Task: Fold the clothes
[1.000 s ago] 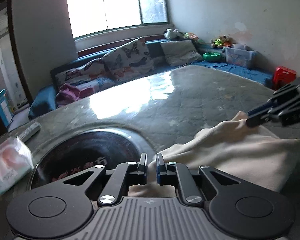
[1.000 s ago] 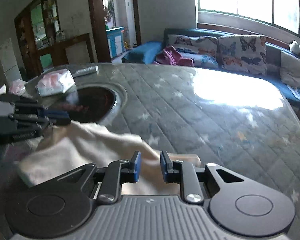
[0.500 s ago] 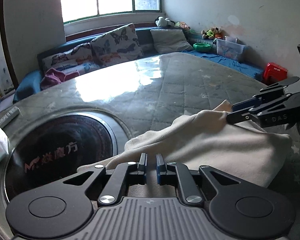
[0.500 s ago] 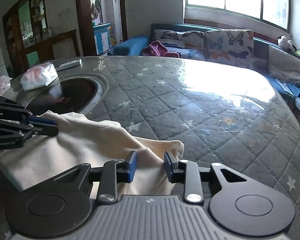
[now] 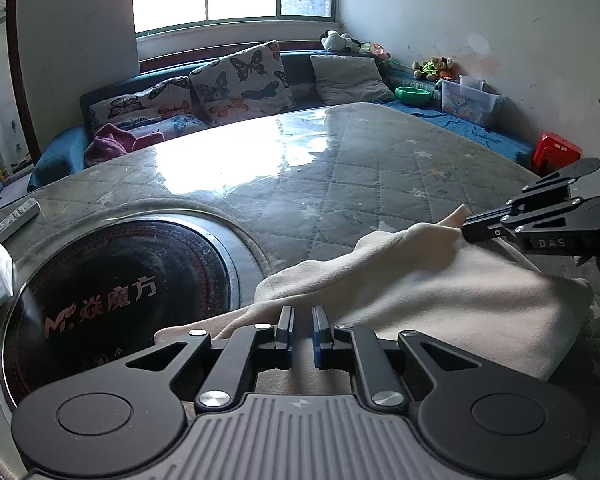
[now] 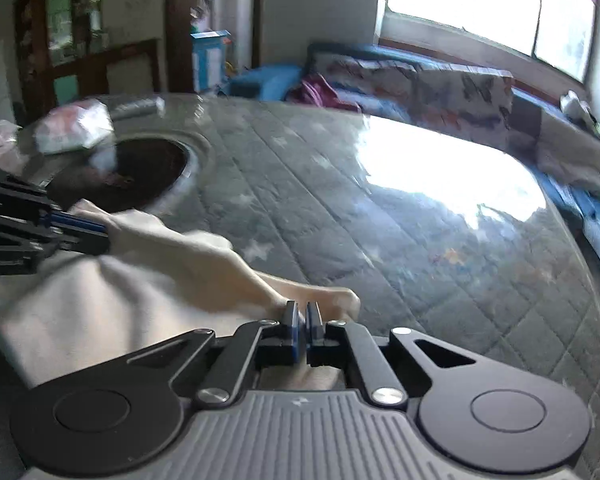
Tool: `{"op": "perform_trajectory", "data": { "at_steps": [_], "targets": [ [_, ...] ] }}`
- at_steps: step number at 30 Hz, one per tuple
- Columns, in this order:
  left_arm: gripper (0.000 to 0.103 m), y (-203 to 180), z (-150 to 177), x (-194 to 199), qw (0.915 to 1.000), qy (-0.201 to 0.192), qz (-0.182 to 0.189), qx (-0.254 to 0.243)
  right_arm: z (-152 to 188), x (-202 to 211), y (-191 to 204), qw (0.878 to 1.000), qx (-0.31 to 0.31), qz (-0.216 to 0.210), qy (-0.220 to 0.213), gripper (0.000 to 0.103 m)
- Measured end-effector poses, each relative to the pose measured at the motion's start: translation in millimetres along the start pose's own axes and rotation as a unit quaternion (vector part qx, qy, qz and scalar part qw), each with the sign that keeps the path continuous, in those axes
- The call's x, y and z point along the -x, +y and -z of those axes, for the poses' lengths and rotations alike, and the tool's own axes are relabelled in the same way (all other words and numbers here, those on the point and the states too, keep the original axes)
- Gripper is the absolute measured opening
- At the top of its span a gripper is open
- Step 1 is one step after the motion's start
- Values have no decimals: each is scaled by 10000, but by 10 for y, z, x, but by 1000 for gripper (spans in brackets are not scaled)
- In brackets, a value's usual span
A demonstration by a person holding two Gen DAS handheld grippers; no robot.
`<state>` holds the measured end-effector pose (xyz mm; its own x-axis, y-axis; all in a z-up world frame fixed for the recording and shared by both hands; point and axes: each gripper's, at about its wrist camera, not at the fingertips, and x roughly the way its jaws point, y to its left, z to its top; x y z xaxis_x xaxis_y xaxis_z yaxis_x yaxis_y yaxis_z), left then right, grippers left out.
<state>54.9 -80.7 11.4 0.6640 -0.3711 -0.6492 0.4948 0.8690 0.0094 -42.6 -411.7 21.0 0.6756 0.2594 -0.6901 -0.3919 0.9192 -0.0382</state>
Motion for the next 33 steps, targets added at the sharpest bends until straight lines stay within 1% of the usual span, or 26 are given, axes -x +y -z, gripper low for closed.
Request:
{"op": "perform_trajectory", "data": {
  "at_steps": [2, 6, 9, 11, 16, 17, 21, 24, 27, 31, 33],
  "targets": [
    [12, 1, -3, 10, 10000, 11, -5, 28, -17, 43, -22, 9999, -76, -5, -115, 3],
    [13, -17, -38, 14, 10000, 35, -40, 46, -111, 179, 5, 9976, -265, -556, -323, 7],
    [14, -23, -82, 26, 9999, 2, -21, 137, -193, 121, 125, 9952, -171, -917, -287, 8],
    [14, -35, -107, 20, 9999, -1, -22, 142, -228, 20, 195, 9945, -122, -1022, -215, 8],
    [14, -32, -148, -81, 9996, 153, -44, 216, -238, -226, 230, 9953, -142, -955, -18, 8],
    [14, -29, -148, -95, 9996, 169, -45, 230, -247, -223, 221, 9955, -143, -940, -25, 8],
    [15, -24, -148, -115, 9994, 199, -47, 277, -249, -61, 173, 9957, -51, -915, -101, 9],
    [15, -28, -134, -96, 9993, 169, -48, 328, -177, 149, 214, 9948, 179, -989, -161, 9],
    [20, -55, -127, -84, 9994, 131, -66, 329, -73, 331, 302, 9932, 460, -1057, -175, 9],
    [20, -72, -121, -94, 9994, 123, -114, 298, 93, 396, 353, 9934, 613, -968, -89, 9],
    [20, -69, -120, -95, 9994, 124, -120, 314, 178, 380, 292, 9953, 519, -823, -9, 9]
  ]
}}
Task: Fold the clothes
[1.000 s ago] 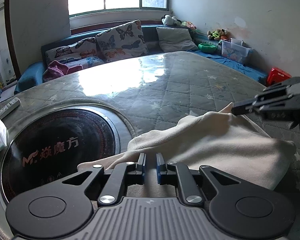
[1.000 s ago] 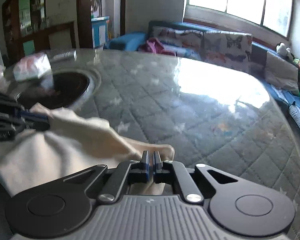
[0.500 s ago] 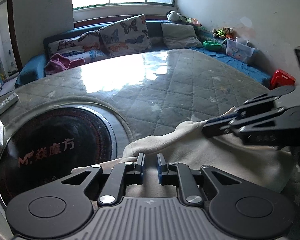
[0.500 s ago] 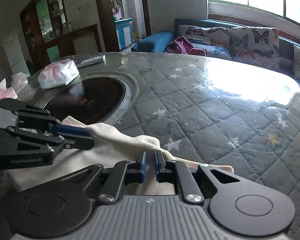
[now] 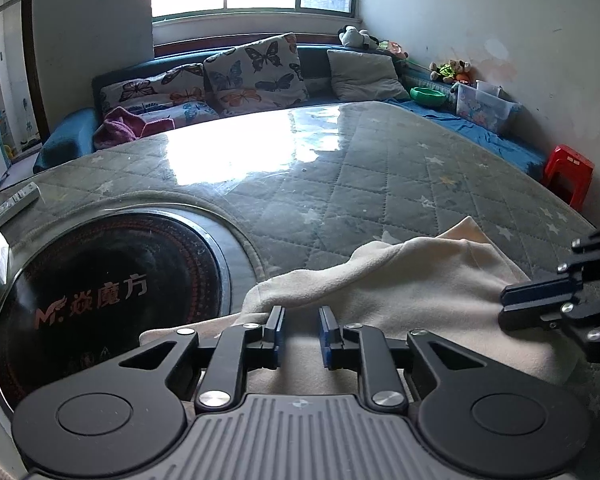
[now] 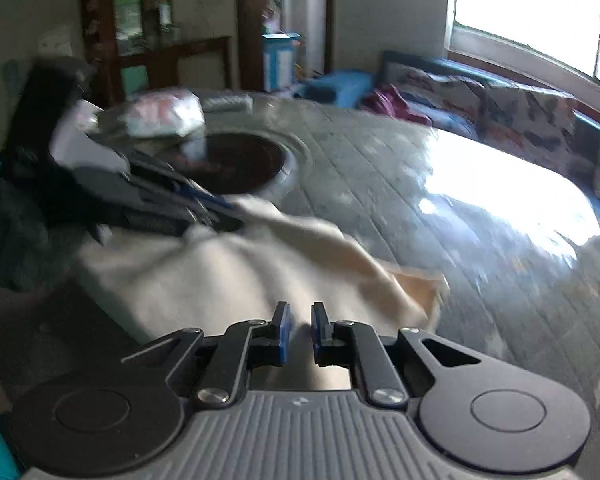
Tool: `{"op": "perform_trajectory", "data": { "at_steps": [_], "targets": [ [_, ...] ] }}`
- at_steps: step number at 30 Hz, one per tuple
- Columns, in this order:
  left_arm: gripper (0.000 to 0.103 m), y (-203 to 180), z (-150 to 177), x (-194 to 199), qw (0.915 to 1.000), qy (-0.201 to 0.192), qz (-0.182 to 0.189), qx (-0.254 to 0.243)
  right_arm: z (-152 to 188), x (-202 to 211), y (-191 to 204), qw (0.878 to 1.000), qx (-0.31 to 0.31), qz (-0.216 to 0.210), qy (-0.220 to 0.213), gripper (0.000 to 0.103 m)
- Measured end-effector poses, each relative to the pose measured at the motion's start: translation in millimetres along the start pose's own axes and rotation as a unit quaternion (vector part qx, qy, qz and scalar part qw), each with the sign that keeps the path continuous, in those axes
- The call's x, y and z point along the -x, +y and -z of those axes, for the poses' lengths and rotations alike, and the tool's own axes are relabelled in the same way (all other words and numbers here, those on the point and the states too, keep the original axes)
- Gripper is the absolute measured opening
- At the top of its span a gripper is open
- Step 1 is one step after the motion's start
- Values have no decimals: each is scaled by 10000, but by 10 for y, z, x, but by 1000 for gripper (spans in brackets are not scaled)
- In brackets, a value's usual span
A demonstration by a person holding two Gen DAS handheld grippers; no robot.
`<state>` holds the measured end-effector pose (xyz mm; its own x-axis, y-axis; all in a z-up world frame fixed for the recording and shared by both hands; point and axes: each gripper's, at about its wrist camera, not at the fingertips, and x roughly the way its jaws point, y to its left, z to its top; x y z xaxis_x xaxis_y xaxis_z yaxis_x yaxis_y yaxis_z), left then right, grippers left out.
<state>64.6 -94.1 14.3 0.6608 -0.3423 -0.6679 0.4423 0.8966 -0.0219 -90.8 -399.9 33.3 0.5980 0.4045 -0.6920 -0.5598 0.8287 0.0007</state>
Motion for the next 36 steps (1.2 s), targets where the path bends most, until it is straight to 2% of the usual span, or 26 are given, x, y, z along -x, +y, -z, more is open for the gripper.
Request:
{"op": "perform_trajectory", "data": {
  "at_steps": [6, 11, 16, 22, 26, 31, 36],
  "targets": [
    [20, -79, -2, 122, 9999, -123, -17, -11, 60, 166, -16, 9996, -82, 149, -205, 9],
    [20, -314, 47, 383, 9985, -406, 322, -171, 96, 304, 95, 9993, 68, 77, -350, 9],
    [20, -569, 180, 492, 9953, -484, 817, -194, 212, 372, 199, 9992, 189, 75, -334, 10],
    [19, -759, 309, 387, 9924, -324, 1165, -220, 334, 341, 155, 9996, -24, 106, -256, 10],
    [19, -854, 418, 359, 9922, -374, 1098, -458, 394, 309, 120, 9995, -129, 95, -259, 10],
    [20, -751, 428, 473, 9927, -471, 1090, -198, 331, 388, 159, 9993, -29, 68, -356, 12],
    [20, -559, 536, 671, 9954, -554, 784, 9, 275, 360, 257, 9989, 86, -122, -435, 13]
  ]
}}
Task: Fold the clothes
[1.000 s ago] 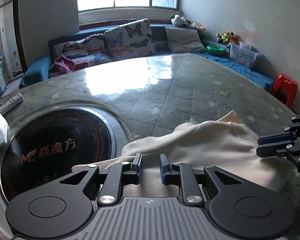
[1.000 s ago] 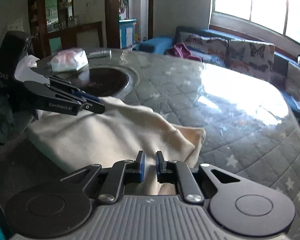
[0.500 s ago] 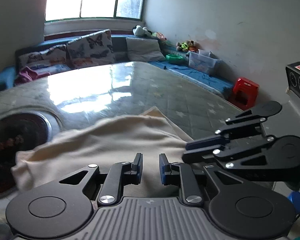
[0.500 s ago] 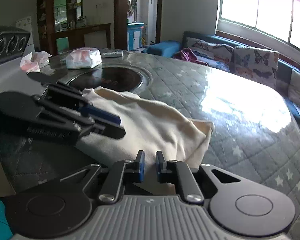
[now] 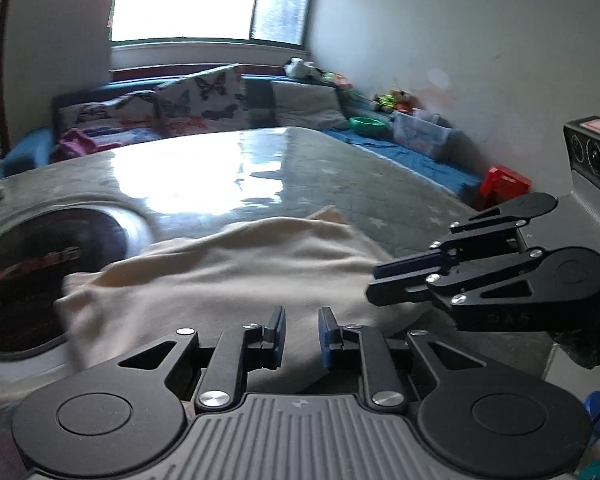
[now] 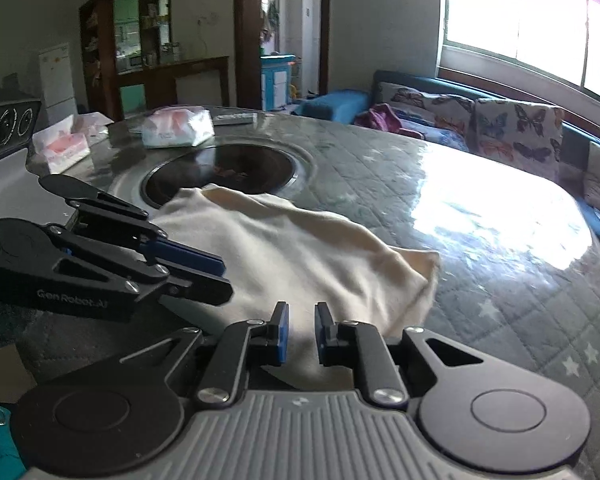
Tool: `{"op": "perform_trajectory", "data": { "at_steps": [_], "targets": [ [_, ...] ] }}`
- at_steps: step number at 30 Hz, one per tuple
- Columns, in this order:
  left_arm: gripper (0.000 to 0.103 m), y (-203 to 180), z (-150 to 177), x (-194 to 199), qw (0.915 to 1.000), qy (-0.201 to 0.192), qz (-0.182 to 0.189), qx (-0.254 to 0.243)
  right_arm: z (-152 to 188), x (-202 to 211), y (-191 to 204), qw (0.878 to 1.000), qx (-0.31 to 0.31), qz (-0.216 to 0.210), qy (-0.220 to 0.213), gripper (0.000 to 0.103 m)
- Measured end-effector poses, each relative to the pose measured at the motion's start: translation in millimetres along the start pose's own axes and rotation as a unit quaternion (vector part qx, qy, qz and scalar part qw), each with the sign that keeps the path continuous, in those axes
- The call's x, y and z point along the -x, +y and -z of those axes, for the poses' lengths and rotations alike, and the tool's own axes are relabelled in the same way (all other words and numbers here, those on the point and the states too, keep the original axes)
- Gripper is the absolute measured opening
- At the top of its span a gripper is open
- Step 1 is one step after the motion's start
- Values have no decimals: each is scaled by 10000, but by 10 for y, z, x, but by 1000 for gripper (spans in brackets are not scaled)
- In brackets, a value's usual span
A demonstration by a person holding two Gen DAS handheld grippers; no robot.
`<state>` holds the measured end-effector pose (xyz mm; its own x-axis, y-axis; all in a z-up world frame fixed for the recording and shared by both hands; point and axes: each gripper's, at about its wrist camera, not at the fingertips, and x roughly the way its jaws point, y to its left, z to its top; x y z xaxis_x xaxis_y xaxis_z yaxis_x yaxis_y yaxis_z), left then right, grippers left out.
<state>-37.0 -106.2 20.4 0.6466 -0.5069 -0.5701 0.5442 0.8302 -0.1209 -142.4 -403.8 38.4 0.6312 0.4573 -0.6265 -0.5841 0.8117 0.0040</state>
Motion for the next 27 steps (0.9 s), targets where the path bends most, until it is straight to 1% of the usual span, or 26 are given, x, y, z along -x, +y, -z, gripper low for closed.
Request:
{"op": "perform_trajectory", "data": {
  "at_steps": [3, 7, 13, 14, 16, 18, 22, 27],
  "targets": [
    [20, 155, 67, 133, 9995, -2, -233, 202, 23, -61, 25, 10000, 8, -42, 71, 14],
    [20, 403, 209, 285, 9971, 109, -564, 507, 38, -100, 10, 9998, -59, -69, 156, 14],
    [18, 637, 378, 475, 9944, 57, -657, 823, 31, -99, 25, 9998, 20, -36, 205, 15],
    [18, 660, 381, 501, 9941, 44, -618, 886, 31, -97, 22, 9998, 10, -36, 207, 15],
    [18, 654, 328, 539, 9944, 7, -605, 869, 22, -88, 13, 9998, -10, -47, 207, 15],
    [18, 646, 249, 566, 9953, -100, -598, 759, -7, -77, 4, 9998, -25, -71, 195, 18],
    [18, 742, 74, 441, 9945, -110, -591, 855, -109, -73, -71, 9997, -177, -131, 93, 19],
    [18, 870, -127, 160, 9943, -10, -678, 819, -253, -218, -261, 9993, -343, -38, 106, 19]
  ]
}}
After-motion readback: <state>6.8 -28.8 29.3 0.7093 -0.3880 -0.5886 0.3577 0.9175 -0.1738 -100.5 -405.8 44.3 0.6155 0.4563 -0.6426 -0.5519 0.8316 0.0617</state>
